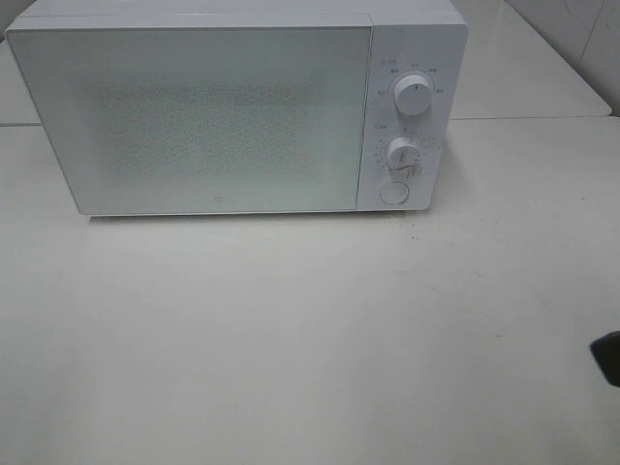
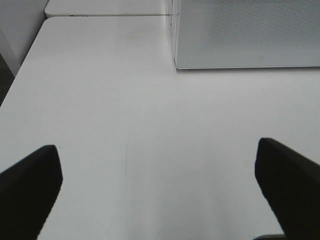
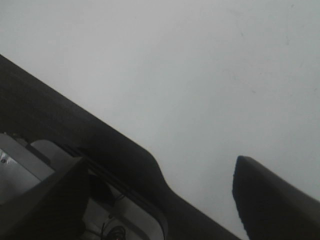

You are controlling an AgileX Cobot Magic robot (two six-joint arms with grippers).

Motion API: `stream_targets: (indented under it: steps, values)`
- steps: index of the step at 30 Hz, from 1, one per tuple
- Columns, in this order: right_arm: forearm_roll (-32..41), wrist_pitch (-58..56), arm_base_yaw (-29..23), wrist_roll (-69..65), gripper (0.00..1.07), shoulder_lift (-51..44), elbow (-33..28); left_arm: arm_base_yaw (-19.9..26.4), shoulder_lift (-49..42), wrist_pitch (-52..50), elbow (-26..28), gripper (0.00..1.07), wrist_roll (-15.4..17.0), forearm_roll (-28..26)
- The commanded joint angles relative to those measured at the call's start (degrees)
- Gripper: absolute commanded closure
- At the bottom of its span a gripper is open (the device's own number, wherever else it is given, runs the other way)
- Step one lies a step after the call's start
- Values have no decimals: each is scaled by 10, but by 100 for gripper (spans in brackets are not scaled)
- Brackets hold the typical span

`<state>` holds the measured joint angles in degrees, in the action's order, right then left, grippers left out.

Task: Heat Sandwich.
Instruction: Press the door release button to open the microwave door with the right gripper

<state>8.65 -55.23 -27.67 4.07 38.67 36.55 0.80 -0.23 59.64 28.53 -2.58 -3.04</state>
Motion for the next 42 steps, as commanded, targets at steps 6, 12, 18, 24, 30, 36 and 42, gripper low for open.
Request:
stream_targets:
  steps: [6,12,18,24,30,36,42]
  values:
    - [-11,-41,3,3,31,-155,3,2,-15,-7,-2,3,4,-4]
    - [-10,-62,57,3,31,-254,-10,2,-15,-7,-2,3,4,-4]
    - [-19,-65,133,3,31,-335,-34,2,-15,-7,-2,3,4,-4]
    - [-47,-65,191,-15,31,-394,-57,2,-15,-7,-2,3,4,-4]
    - [-70,-54,240,-44,31,-404,-70,2,-15,-7,-2,3,4,-4]
    - [-71,-42,250,-46,31,-404,-77,2,-15,-7,-2,3,4,-4]
    - [-71,-42,250,-46,31,-404,-77,2,-15,-7,-2,3,4,-4]
